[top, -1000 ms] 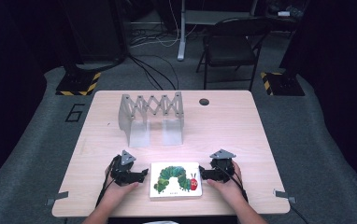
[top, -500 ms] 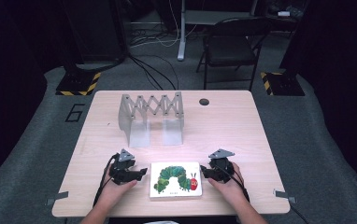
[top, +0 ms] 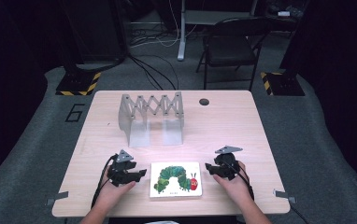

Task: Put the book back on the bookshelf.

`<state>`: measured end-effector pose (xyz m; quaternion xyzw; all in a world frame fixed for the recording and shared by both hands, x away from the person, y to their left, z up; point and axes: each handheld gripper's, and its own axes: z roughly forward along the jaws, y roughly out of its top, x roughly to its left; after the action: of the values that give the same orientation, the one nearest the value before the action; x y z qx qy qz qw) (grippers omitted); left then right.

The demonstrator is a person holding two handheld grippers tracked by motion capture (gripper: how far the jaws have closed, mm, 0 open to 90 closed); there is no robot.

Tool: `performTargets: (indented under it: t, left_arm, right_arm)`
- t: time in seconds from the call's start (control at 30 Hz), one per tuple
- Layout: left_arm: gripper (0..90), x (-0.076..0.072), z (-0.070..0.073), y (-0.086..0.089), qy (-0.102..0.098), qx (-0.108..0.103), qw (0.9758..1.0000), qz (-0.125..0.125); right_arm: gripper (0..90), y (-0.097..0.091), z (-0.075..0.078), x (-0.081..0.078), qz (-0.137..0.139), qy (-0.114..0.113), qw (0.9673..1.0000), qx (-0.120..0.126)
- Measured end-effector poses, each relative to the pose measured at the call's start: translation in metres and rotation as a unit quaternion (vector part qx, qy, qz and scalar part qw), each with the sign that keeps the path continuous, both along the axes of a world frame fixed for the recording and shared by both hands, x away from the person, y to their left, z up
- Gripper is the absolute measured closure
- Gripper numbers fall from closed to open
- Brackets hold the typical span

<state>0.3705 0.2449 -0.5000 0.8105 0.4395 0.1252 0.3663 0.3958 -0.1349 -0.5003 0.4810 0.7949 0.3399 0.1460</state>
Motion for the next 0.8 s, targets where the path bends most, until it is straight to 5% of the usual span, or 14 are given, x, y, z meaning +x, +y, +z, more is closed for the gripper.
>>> performTargets:
  t: [0.2,0.8]
  left_arm:
    - [41.5,-0.005,0.002,0.001,-0.002,0.012,0.9999,-0.003]
    - [33.1,-0.018,0.010,-0.010,-0.007,0.004,1.0000,0.000]
  right_arm:
    - [51.9,0.000,0.004,-0.001,0.009,0.005,1.0000,-0.002]
    - [47.4,-0.001,0.023,-0.014,0.033,0.021,0.9991,0.017]
